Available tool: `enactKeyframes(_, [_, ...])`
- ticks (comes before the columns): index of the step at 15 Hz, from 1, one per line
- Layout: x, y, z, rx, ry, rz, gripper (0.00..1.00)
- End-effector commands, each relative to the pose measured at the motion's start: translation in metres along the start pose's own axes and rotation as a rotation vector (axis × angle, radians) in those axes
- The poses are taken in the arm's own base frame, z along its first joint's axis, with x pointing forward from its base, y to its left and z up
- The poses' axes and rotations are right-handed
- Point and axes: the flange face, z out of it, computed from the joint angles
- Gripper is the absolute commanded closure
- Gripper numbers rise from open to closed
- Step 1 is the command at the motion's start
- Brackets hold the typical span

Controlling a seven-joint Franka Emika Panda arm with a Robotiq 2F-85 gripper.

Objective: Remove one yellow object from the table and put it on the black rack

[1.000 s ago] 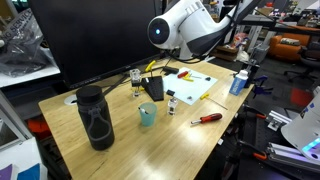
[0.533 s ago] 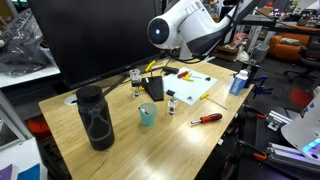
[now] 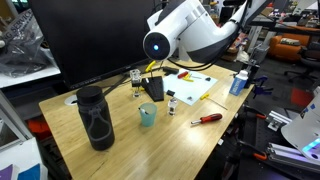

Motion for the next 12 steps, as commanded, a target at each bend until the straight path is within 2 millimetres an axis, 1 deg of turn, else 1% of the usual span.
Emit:
enactKeyframes(1, [0.011,-0.012,-0.019,-0.052,0.094,-0.088,0.96])
enactKeyframes(5, [0.020,-0.039,-0.031,-0.095,0.192,-0.135,0.96])
enactKeyframes(9, [0.022,-0.057,-0.029,-0.136,0.247,-0.185,0.96])
enactKeyframes(12, [0.019,-0.064,-0.025,-0.160,0.249,-0.213,0.96])
